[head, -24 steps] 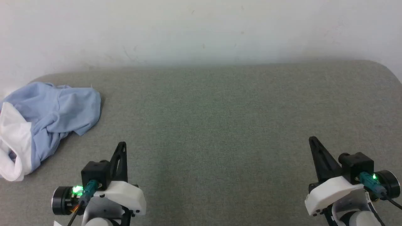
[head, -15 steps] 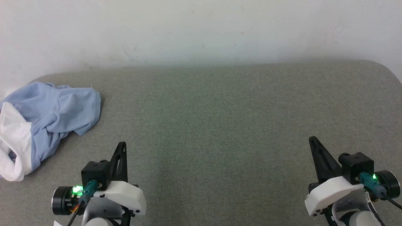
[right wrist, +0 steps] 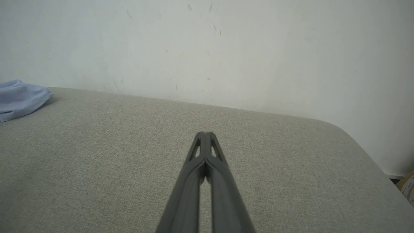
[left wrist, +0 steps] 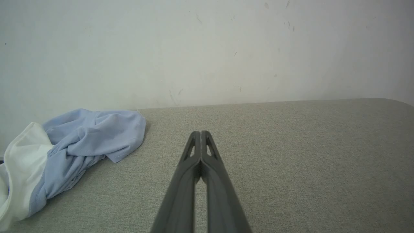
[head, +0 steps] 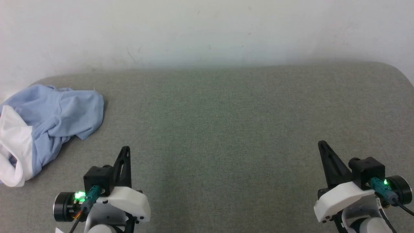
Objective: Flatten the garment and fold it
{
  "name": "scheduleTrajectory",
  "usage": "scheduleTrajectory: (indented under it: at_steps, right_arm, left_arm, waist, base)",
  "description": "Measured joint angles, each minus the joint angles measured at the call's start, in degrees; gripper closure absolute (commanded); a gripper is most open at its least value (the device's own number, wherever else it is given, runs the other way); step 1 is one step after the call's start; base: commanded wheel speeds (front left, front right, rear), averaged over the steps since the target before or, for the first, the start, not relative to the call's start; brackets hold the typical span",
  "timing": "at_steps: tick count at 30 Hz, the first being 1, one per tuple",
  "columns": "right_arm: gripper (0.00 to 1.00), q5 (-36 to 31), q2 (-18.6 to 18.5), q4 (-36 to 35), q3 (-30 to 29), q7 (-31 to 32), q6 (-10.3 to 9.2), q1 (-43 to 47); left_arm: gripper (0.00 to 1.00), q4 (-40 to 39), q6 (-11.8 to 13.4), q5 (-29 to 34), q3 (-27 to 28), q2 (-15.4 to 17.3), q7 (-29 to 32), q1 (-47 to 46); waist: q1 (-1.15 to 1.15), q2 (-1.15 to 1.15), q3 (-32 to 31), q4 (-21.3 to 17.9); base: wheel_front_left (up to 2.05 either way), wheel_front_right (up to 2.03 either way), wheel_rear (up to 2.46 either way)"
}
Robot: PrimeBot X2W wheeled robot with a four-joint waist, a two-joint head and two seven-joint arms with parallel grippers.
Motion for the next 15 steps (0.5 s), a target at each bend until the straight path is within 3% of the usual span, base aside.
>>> scheduleTrajectory:
  at_steps: [12, 13, 15]
  right_arm:
    - [1.00, 0.0, 0.0, 0.0, 0.0, 0.0, 0.00, 0.0]
    - [0.00, 0.0, 0.0, 0.0, 0.0, 0.0, 0.00, 0.0]
    - [0.00, 0.0, 0.0, 0.1, 0.0, 0.0, -0.08, 0.0]
  left_arm:
    - [1.00, 0.0, 0.0, 0.0, 0.0, 0.0, 0.0, 0.0]
    - [0.00, 0.0, 0.0, 0.0, 0.0, 0.0, 0.0, 0.0]
    - [0.00, 0.1, 0.0, 0.0, -0.1, -0.1, 0.0, 0.0]
  waist:
    - [0.00, 0.00, 0.0, 0.0]
    - [0.00, 0.00, 0.0, 0.0]
    - [0.00, 0.00, 0.0, 0.0]
  base:
    - [0.00, 0.00, 0.00]
    - [0.00, 0.00, 0.00]
    - [0.00, 0.00, 0.00]
